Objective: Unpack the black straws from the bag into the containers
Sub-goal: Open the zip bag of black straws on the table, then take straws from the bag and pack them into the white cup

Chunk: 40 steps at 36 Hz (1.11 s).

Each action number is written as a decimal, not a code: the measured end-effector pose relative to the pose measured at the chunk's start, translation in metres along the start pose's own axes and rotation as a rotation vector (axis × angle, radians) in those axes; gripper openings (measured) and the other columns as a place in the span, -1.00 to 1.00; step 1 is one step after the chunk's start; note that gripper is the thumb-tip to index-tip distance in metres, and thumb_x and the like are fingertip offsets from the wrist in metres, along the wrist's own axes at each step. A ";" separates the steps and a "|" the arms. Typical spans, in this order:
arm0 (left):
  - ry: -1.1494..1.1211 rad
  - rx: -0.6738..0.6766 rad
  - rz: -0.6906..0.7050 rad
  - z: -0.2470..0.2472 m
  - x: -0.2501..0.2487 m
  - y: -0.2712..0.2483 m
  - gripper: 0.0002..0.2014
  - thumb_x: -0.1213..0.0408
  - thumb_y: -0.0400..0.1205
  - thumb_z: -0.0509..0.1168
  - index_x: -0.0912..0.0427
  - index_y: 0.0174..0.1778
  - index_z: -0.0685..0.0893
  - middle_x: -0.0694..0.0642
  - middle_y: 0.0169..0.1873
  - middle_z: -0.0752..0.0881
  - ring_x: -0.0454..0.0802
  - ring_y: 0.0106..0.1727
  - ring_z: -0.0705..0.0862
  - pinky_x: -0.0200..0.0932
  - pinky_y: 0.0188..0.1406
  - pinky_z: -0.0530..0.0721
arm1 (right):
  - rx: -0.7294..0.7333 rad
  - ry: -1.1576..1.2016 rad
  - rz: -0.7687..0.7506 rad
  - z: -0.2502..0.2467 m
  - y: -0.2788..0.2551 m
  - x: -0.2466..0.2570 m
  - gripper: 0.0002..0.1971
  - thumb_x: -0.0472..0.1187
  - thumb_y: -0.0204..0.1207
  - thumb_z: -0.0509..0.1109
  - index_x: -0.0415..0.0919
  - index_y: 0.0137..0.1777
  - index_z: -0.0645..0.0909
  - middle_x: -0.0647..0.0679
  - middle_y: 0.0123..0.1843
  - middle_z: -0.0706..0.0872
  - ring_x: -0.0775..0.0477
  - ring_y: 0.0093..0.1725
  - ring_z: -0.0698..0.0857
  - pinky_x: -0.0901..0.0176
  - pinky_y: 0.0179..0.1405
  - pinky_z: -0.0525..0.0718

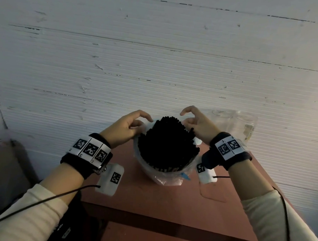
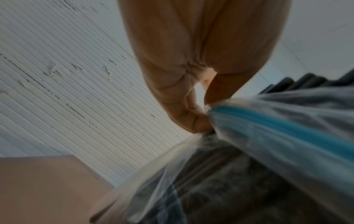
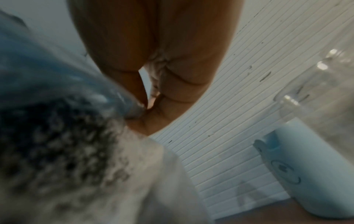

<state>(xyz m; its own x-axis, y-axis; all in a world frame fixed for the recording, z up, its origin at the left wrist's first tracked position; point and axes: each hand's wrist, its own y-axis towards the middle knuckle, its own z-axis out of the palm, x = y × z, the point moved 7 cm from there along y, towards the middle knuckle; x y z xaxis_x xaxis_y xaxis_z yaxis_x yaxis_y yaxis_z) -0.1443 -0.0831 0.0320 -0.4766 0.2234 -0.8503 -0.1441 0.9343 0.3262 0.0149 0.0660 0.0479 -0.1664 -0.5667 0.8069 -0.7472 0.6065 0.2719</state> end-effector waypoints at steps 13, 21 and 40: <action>0.070 -0.019 -0.335 -0.004 0.027 -0.007 -0.65 0.15 0.75 0.05 -0.41 0.14 0.66 0.09 0.00 0.69 0.14 -0.09 0.64 0.01 -0.08 0.65 | 0.018 -0.004 -0.141 -0.009 -0.058 0.006 -0.62 -0.30 0.60 0.36 0.00 0.38 0.56 -0.11 -0.02 0.57 -0.13 -0.18 0.56 0.22 -0.20 0.62; -0.118 -0.054 -0.310 0.005 0.019 -0.012 -0.50 0.59 0.66 0.10 -0.07 0.31 0.62 0.11 0.08 0.65 0.04 -0.05 0.63 -0.15 -0.27 0.74 | 0.090 0.056 -0.062 0.012 -0.080 0.005 -0.26 -0.18 0.39 0.56 0.27 0.49 0.32 -0.35 0.28 0.60 -0.23 0.03 0.78 -0.15 0.22 0.70; -0.335 -0.215 -0.321 0.021 0.025 0.002 -0.30 0.50 0.66 0.23 0.03 0.69 0.15 0.32 0.28 0.64 0.18 0.22 0.66 0.10 0.26 0.62 | -0.091 -0.127 0.098 0.007 -0.066 0.000 -0.23 0.06 0.52 0.43 -0.12 0.64 0.18 0.00 0.63 0.30 0.00 0.37 0.60 0.34 0.15 0.51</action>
<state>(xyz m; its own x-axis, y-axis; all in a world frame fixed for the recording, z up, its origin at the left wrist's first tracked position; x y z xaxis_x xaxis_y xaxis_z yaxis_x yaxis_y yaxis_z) -0.1381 -0.0704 0.0028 -0.0803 0.0439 -0.9958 -0.4296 0.8999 0.0743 0.0598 0.0222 0.0265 -0.3193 -0.5649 0.7609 -0.6634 0.7066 0.2462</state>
